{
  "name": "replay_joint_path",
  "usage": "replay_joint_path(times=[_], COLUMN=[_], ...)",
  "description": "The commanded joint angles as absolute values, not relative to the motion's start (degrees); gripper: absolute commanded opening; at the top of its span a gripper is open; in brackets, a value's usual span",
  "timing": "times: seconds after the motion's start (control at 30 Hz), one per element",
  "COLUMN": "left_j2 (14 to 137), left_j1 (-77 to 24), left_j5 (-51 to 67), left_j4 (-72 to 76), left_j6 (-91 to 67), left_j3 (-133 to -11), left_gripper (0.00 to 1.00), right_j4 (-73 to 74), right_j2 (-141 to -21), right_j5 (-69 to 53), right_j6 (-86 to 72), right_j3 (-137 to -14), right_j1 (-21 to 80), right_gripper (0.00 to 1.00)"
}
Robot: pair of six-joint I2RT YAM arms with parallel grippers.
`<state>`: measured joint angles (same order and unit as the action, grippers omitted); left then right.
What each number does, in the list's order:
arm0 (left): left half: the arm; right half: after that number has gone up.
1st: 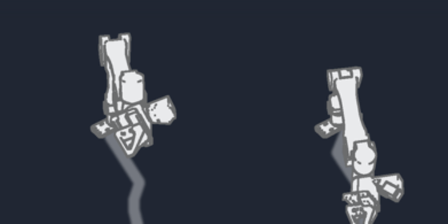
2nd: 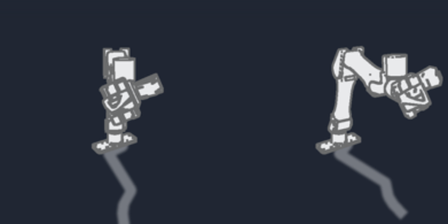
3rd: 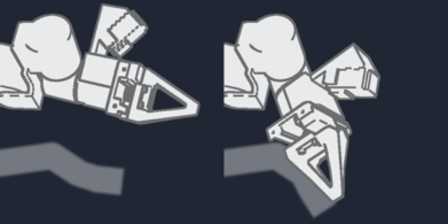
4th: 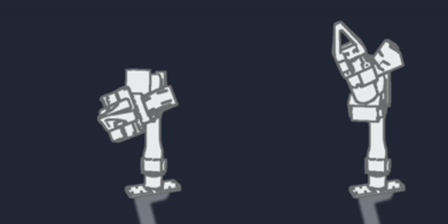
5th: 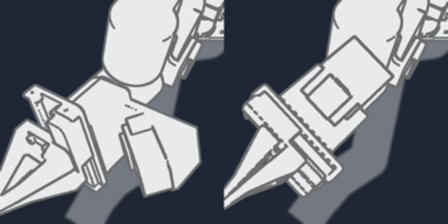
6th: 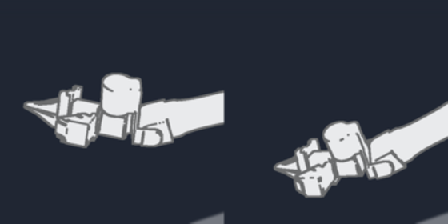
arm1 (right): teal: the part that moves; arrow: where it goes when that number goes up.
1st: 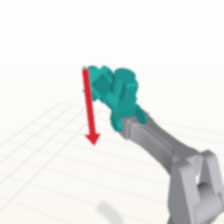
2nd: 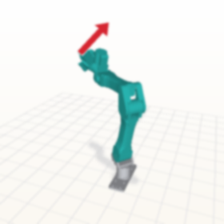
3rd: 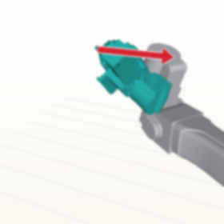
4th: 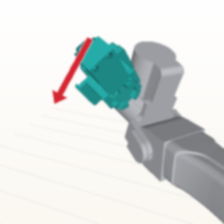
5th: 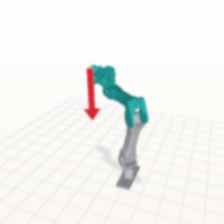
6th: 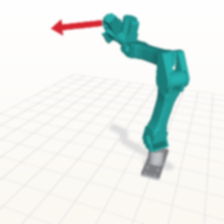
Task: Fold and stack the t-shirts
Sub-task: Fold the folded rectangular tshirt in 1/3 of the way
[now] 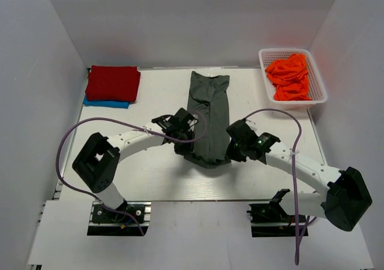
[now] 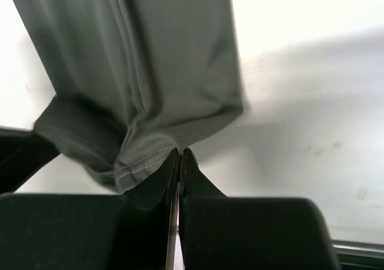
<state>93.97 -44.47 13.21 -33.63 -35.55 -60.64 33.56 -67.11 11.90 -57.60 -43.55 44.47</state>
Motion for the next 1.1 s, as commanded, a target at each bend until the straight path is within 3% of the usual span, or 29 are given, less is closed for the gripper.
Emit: replay_joint_path(times=[0.0,0.4,0.83,1.07], left_j2=[95.17,105.8,115.74,119.26], left_j1=[-43.42,-34.29,-28.57,-26.63], left_j5=[8.54,5.54,10.9,10.89], left_j4=[-37.78,-40.26,-34.1,-32.52], left_j6=[-34.45,-33.4,-31.03,-29.89], left_j3=[-68.1,-87.78,-96.5,-100.72], left_gripper=[0.0,0.0,0.0,0.0], right_j4=[37.96,36.22,28.65,22.16], right_j2=[-70.57,-86.46,-101.85,-105.29], right_j5=[20.72,26.63,15.03,8.53], right_j6=[-55.03,-42.46,-32.61,-26.81], right_j3=[-50.43,-71.44,-85.15,-86.31], right_j1=[42.55,33.94,26.63,24.35], right_gripper=[0.0,0.0,0.0,0.0])
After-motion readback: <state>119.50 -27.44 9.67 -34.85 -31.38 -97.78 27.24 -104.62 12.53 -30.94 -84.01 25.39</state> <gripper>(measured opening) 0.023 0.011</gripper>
